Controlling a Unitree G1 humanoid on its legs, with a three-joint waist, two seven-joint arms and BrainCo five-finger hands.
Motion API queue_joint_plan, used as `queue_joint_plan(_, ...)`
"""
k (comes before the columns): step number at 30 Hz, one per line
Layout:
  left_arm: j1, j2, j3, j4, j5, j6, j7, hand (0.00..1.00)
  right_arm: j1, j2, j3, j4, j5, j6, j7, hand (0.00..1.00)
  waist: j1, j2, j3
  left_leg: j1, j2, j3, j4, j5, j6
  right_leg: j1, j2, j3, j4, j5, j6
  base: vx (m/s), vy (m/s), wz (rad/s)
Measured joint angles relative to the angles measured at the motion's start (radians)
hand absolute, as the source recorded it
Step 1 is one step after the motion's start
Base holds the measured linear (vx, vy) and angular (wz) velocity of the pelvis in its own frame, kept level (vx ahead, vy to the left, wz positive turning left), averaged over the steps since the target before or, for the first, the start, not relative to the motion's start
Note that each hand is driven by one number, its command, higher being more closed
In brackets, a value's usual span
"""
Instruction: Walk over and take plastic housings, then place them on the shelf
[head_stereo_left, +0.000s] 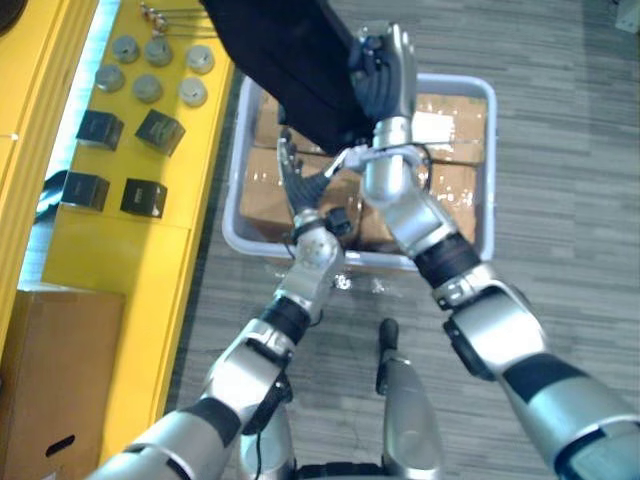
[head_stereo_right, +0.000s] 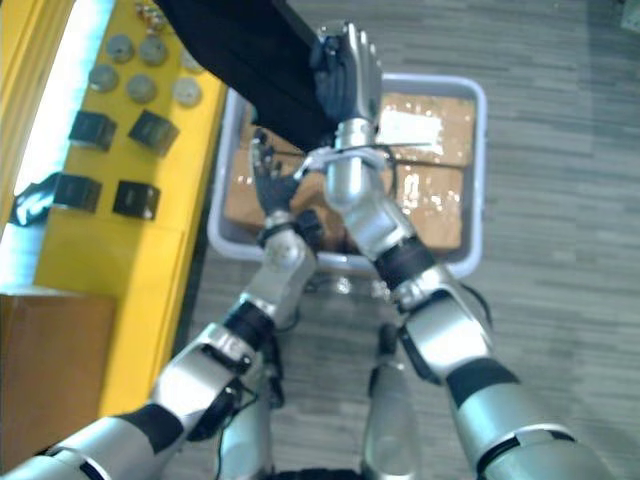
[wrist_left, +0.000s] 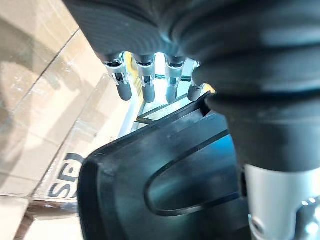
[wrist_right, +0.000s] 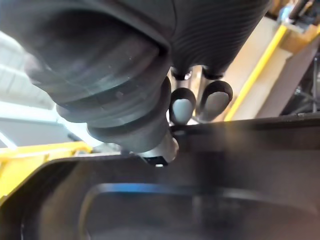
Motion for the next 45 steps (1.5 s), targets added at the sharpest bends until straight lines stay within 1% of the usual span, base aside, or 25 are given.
queue_joint_plan(3, 0.005, -0.001, 0.000, -0.012, 0.011, -0.017, 0.012, 0.00, 0.018, 0.002, -0.010, -0.036, 0.002, 0.001, 0.000, 1.00, 0.001, 0.000, 0.000, -0.004, 0.000, -0.001, 0.008, -0.005, 0.000, 0.000, 0.000, 0.000, 0.000, 0.000, 0.000, 0.00, 0.000, 0.00)
queue_joint_plan(6, 0.024, -0.002, 0.000, -0.042, 0.050, -0.018, 0.028, 0.00, 0.023, 0.003, -0.012, -0.055, 0.002, 0.003, 0.000, 1.00, 0.002, 0.000, 0.000, -0.007, 0.000, -0.001, 0.010, -0.007, 0.000, -0.001, -0.001, 0.000, 0.000, -0.001, 0.001, 0.00, 0.000, 0.00)
queue_joint_plan(7, 0.036, -0.002, -0.001, -0.064, 0.085, -0.018, 0.036, 0.00, 0.029, 0.004, -0.011, -0.080, 0.002, 0.009, 0.001, 1.00, 0.002, 0.000, 0.000, -0.012, 0.000, -0.002, 0.011, -0.007, 0.000, -0.006, -0.001, -0.001, 0.001, -0.001, 0.001, 0.00, 0.000, 0.00)
queue_joint_plan(8, 0.039, -0.002, -0.001, -0.071, 0.085, -0.018, 0.037, 0.00, 0.031, 0.004, -0.011, -0.087, 0.002, 0.011, 0.001, 1.00, 0.004, 0.000, 0.000, -0.014, 0.000, -0.002, 0.011, -0.007, 0.000, -0.008, -0.001, -0.001, 0.002, -0.001, 0.001, 0.00, 0.000, 0.00)
queue_joint_plan(11, 0.045, -0.002, -0.002, -0.085, 0.085, -0.009, 0.034, 0.00, 0.045, 0.007, -0.010, -0.114, 0.002, 0.043, 0.002, 1.00, 0.011, 0.000, 0.000, -0.014, 0.000, -0.003, 0.011, -0.007, 0.000, -0.010, -0.001, -0.001, 0.005, -0.002, 0.001, 0.00, 0.000, 0.00)
queue_joint_plan(13, 0.052, -0.002, -0.002, -0.091, 0.085, -0.001, 0.026, 0.00, 0.047, 0.007, -0.010, -0.114, 0.002, 0.051, 0.003, 1.00, 0.016, 0.000, 0.000, -0.014, 0.000, -0.003, 0.011, -0.007, 0.000, -0.010, -0.001, -0.001, 0.007, -0.003, 0.001, 0.00, 0.000, 0.00)
queue_joint_plan(15, 0.077, -0.002, -0.004, -0.122, 0.085, 0.018, 0.020, 0.00, 0.053, 0.007, -0.010, -0.117, 0.003, 0.058, 0.003, 1.00, 0.019, 0.000, 0.000, -0.014, -0.001, -0.005, 0.012, -0.007, 0.000, -0.010, -0.002, -0.002, 0.011, -0.006, 0.001, 0.00, -0.001, 0.02)
queue_joint_plan(16, 0.088, -0.003, -0.007, -0.125, 0.085, 0.020, 0.020, 0.00, 0.058, 0.007, -0.010, -0.121, 0.004, 0.068, 0.003, 1.00, 0.021, 0.000, 0.000, -0.014, -0.001, -0.007, 0.013, -0.007, 0.000, -0.010, -0.003, -0.003, 0.015, -0.008, 0.001, -0.01, -0.002, 0.04)
queue_joint_plan(19, 0.110, -0.003, -0.013, -0.126, 0.084, 0.021, 0.016, 0.00, 0.067, 0.010, -0.009, -0.125, 0.005, 0.072, 0.003, 1.00, 0.022, 0.000, 0.000, -0.015, -0.003, -0.010, 0.017, -0.009, 0.001, -0.010, -0.005, -0.003, 0.019, -0.010, 0.002, 0.00, 0.000, 0.01)
queue_joint_plan(21, 0.119, -0.004, -0.021, -0.126, 0.083, 0.021, 0.012, 0.00, 0.073, 0.010, -0.009, -0.154, 0.006, 0.089, 0.003, 1.00, 0.022, 0.000, 0.000, -0.020, -0.003, -0.011, 0.030, -0.015, 0.002, -0.010, -0.005, -0.003, 0.019, -0.010, 0.002, 0.00, 0.000, 0.00)
queue_joint_plan(22, 0.122, -0.008, -0.029, -0.126, 0.078, 0.021, -0.002, 0.00, 0.073, 0.010, -0.010, -0.169, 0.012, 0.102, 0.003, 1.00, 0.021, 0.000, 0.000, -0.022, -0.003, -0.011, 0.038, -0.019, 0.003, -0.010, -0.006, -0.002, 0.020, -0.010, 0.002, 0.00, 0.000, 0.00)
queue_joint_plan(23, 0.121, -0.008, -0.044, -0.126, 0.069, 0.023, -0.017, 0.00, 0.073, 0.012, -0.010, -0.180, 0.023, 0.119, 0.005, 1.00, 0.021, 0.000, 0.000, -0.025, -0.003, -0.012, 0.044, -0.023, 0.003, -0.010, -0.007, -0.002, 0.021, -0.010, 0.002, 0.00, 0.000, 0.00)
queue_joint_plan(24, 0.121, -0.008, -0.051, -0.127, 0.065, 0.025, -0.024, 0.00, 0.073, 0.012, -0.010, -0.182, 0.034, 0.126, 0.005, 1.00, 0.021, 0.000, 0.000, -0.026, -0.004, -0.012, 0.044, -0.023, 0.003, -0.010, -0.007, -0.002, 0.021, -0.010, 0.002, 0.00, 0.000, 0.00)
queue_joint_plan(25, 0.122, -0.011, -0.055, -0.127, 0.062, 0.043, -0.036, 0.00, 0.074, 0.012, -0.012, -0.182, 0.055, 0.151, 0.005, 1.00, 0.022, 0.000, 0.000, -0.026, -0.004, -0.012, 0.044, -0.022, 0.003, -0.010, -0.008, -0.002, 0.021, -0.010, 0.002, 0.00, 0.000, 0.00)
queue_joint_plan(26, 0.123, -0.010, -0.057, -0.127, 0.061, 0.061, -0.050, 0.00, 0.077, 0.012, -0.012, -0.181, 0.070, 0.163, 0.006, 1.00, 0.022, 0.000, 0.000, -0.026, -0.004, -0.013, 0.044, -0.022, 0.003, -0.010, -0.008, -0.003, 0.021, -0.010, 0.002, 0.00, 0.000, 0.00)
queue_joint_plan(27, 0.123, -0.010, -0.061, -0.127, 0.026, 0.081, -0.075, 0.00, 0.087, 0.011, -0.014, -0.181, 0.084, 0.183, 0.011, 1.00, 0.022, 0.000, 0.000, -0.026, -0.004, -0.013, 0.044, -0.022, 0.003, -0.010, -0.008, -0.002, 0.021, -0.010, 0.002, 0.00, 0.000, 0.00)
queue_joint_plan(28, 0.125, -0.010, -0.061, -0.127, 0.014, 0.095, -0.088, 0.00, 0.093, 0.010, -0.016, -0.180, 0.088, 0.191, 0.013, 1.00, 0.022, 0.000, 0.000, -0.026, -0.004, -0.013, 0.044, -0.022, 0.003, -0.010, -0.008, -0.002, 0.021, -0.010, 0.002, 0.00, 0.000, 0.00)
queue_joint_plan(30, 0.146, -0.002, -0.064, -0.126, -0.009, 0.151, -0.147, 0.00, 0.124, 0.006, -0.038, -0.176, 0.128, 0.230, 0.022, 1.00, 0.022, 0.000, 0.000, -0.026, -0.004, -0.013, 0.044, -0.022, 0.003, -0.010, -0.008, -0.002, 0.020, -0.010, 0.002, 0.00, 0.000, 0.00)
queue_joint_plan(31, 0.156, 0.003, -0.068, -0.126, -0.011, 0.161, -0.162, 0.00, 0.131, 0.005, -0.044, -0.169, 0.140, 0.238, 0.023, 1.00, 0.021, 0.000, 0.000, -0.025, -0.004, -0.013, 0.044, -0.022, 0.003, -0.010, -0.008, -0.002, 0.021, -0.010, 0.002, 0.00, 0.000, 0.00)
queue_joint_plan(33, 0.195, 0.023, -0.093, -0.121, -0.020, 0.200, -0.199, 0.00, 0.153, -0.003, -0.062, -0.108, 0.186, 0.260, 0.023, 1.00, 0.021, 0.000, 0.000, -0.022, -0.004, -0.012, 0.044, -0.022, 0.003, -0.007, -0.008, -0.002, 0.020, -0.010, 0.002, 0.00, 0.000, 0.00)
queue_joint_plan(34, 0.209, 0.030, -0.100, -0.114, -0.020, 0.208, -0.205, 0.00, 0.164, -0.006, -0.071, -0.090, 0.207, 0.266, 0.022, 1.00, 0.022, 0.000, 0.000, -0.019, -0.004, -0.011, 0.044, -0.022, 0.003, -0.005, -0.008, -0.002, 0.020, -0.010, 0.003, 0.00, 0.000, 0.00)
queue_joint_plan(41, 0.331, 0.081, -0.085, -0.107, -0.036, 0.207, -0.199, 0.00, 0.204, -0.045, -0.149, -0.068, 0.341, 0.263, 0.018, 1.00, 0.024, 0.004, -0.002, -0.009, -0.006, -0.016, 0.045, -0.023, 0.005, 0.006, -0.011, -0.003, 0.019, -0.009, 0.003, -0.02, 0.002, 0.00)
queue_joint_plan(43, 0.395, 0.082, -0.049, -0.116, -0.036, 0.186, -0.199, 0.00, 0.238, -0.064, -0.190, -0.068, 0.402, 0.263, 0.008, 1.00, 0.026, 0.010, -0.006, -0.002, -0.009, -0.020, 0.044, -0.023, 0.005, 0.017, -0.014, -0.008, 0.017, -0.010, 0.004, -0.02, 0.006, 0.07)
queue_joint_plan(44, 0.412, 0.083, -0.043, -0.122, -0.036, 0.180, -0.199, 0.00, 0.249, -0.068, -0.200, -0.065, 0.410, 0.264, 0.005, 1.00, 0.028, 0.013, -0.007, 0.001, -0.010, -0.021, 0.044, -0.024, 0.005, 0.022, -0.015, -0.009, 0.017, -0.010, 0.005, 0.00, 0.011, 0.11)
queue_joint_plan(45, 0.441, 0.083, -0.031, -0.139, -0.035, 0.172, -0.200, 0.00, 0.275, -0.083, -0.215, -0.057, 0.427, 0.266, -0.005, 1.00, 0.032, 0.025, -0.014, 0.005, -0.013, -0.024, 0.044, -0.025, 0.007, 0.031, -0.018, -0.012, 0.017, -0.013, 0.008, 0.00, 0.017, 0.17)
